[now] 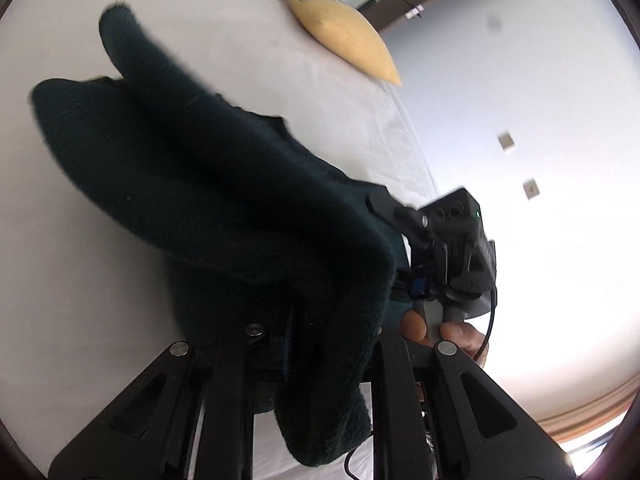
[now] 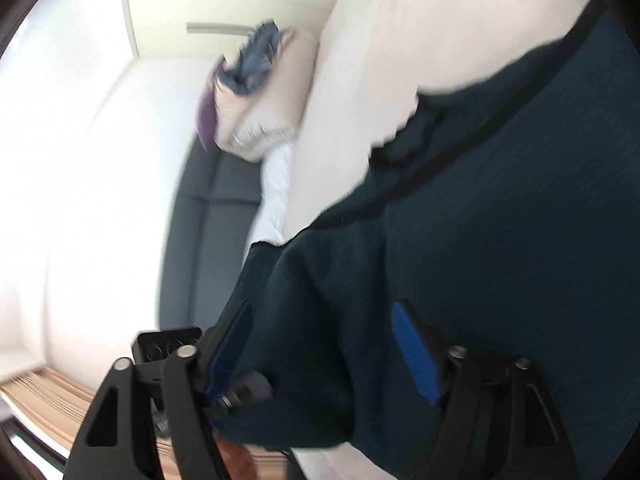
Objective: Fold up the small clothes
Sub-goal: 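Lift and fold the sweater end over with the left tool toward the right tool, then grip the folded bundle with the right tool while the left tool opens and releases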
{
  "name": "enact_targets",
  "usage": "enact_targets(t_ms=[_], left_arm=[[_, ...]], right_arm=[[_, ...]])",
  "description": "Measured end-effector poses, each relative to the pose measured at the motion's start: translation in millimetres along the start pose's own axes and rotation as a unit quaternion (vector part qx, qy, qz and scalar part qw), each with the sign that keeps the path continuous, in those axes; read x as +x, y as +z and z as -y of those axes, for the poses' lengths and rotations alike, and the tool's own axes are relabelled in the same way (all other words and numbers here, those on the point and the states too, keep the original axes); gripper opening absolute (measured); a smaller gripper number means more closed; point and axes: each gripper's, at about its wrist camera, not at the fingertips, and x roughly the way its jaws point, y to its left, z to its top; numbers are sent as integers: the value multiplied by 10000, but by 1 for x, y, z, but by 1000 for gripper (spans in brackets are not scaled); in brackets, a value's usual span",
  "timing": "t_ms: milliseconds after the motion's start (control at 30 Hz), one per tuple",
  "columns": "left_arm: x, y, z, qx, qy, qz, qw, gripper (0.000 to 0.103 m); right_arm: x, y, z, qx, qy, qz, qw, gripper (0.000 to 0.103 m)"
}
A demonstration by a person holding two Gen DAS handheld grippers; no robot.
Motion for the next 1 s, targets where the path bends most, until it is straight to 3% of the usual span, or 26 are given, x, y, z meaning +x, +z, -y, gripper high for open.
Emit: enact_targets(t_ms=[167, 367, 433, 533, 567, 600, 700, 767, 867, 1000], left_arm=[[69, -7, 46, 517, 263, -405, 9975, 14], [106, -24, 69, 1110, 839, -464, 9892, 14], [107, -29, 75, 1310, 890, -468, 9863, 22], [98, -33, 78, 1451, 589, -359, 9870, 43], [95, -35, 80, 1534, 449, -338, 9866, 60], [94, -38, 83, 1675, 410, -331, 9845, 67], [91, -48, 93, 2069, 487, -339, 9766, 67], [82, -56, 93, 2252, 140, -326, 9737, 67], [66, -62, 79, 2218, -312, -264, 9742, 67], [38, -68, 48, 2003, -468, -29, 9786, 67]], right_arm=[[-26, 10, 16, 154, 381, 55, 9991, 80], [-42, 21, 19, 29, 195, 100, 9998, 80], [-44, 25, 19, 23, 91, 112, 9999, 80], [-40, 28, 15, -57, -182, 51, 9998, 80], [-42, 27, 13, -112, -247, 8, 9996, 80], [-40, 28, 10, -187, -334, -52, 9993, 80], [-41, 31, 3, -328, -454, -124, 9984, 81], [-40, 35, 0, -426, -524, -243, 9974, 81], [-42, 39, -2, -550, -749, -468, 9946, 81], [-41, 44, -4, -675, -949, -544, 9917, 81]])
